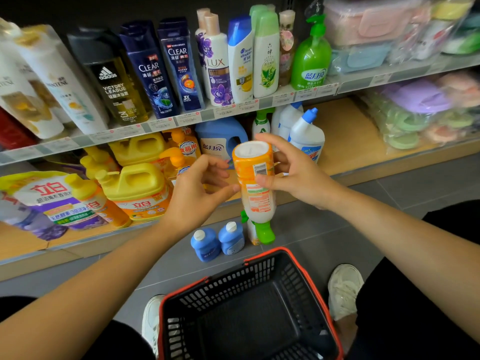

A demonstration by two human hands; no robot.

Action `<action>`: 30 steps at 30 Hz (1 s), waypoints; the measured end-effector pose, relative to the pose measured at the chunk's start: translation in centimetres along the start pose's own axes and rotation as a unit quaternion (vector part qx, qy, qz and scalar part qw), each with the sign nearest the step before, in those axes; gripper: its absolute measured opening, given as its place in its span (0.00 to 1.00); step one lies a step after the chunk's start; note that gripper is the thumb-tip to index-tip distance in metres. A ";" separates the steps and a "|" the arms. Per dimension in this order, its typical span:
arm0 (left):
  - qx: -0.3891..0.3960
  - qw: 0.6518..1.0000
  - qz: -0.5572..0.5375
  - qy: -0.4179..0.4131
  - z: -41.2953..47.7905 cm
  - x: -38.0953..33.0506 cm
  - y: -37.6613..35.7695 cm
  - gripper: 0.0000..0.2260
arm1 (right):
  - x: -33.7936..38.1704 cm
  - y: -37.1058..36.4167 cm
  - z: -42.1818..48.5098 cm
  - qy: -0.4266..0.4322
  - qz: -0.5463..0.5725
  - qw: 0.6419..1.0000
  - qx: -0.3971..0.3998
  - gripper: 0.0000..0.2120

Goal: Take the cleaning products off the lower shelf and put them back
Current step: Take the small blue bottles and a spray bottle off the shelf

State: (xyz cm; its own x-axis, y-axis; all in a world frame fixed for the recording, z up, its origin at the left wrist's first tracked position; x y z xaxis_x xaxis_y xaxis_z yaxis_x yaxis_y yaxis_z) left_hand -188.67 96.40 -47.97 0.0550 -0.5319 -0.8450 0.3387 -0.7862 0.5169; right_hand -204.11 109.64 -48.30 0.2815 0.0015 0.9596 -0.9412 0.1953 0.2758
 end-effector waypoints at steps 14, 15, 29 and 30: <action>0.203 0.967 0.096 0.117 -3.6 6.7 -6.9 0.35 | -3.0 3.2 -0.8 -0.072 0.191 0.956 -0.209 0.20; 0.182 0.972 0.101 0.112 -3.6 6.8 -6.8 0.33 | -3.3 3.3 -0.9 -0.081 0.208 0.950 -0.217 0.20; 0.022 0.990 -0.113 0.076 -2.2 5.6 -1.1 0.10 | -9.1 1.6 -2.0 -0.290 0.246 0.912 -0.155 0.20; 0.017 0.991 -0.112 0.070 -2.0 5.4 -0.6 0.09 | -10.0 0.9 -2.2 -0.319 0.232 0.910 -0.129 0.21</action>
State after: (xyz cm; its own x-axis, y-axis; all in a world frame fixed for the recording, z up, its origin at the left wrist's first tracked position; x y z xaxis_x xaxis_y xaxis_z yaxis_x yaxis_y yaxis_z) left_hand -186.65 94.63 -53.10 0.1134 -0.2962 -0.9484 0.3248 -0.8910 0.3171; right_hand -207.34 111.92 -57.73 -0.3778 -0.4105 0.8299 -0.8328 0.5424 -0.1109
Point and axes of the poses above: each hand's wrist, its own z-axis towards the middle knuckle, its own y-axis out of the back of the hand, x = y × z, the point moved 6 cm from there along z, towards the middle knuckle, and after that the axes turned 15 degrees about x, right-handed, at the moved point
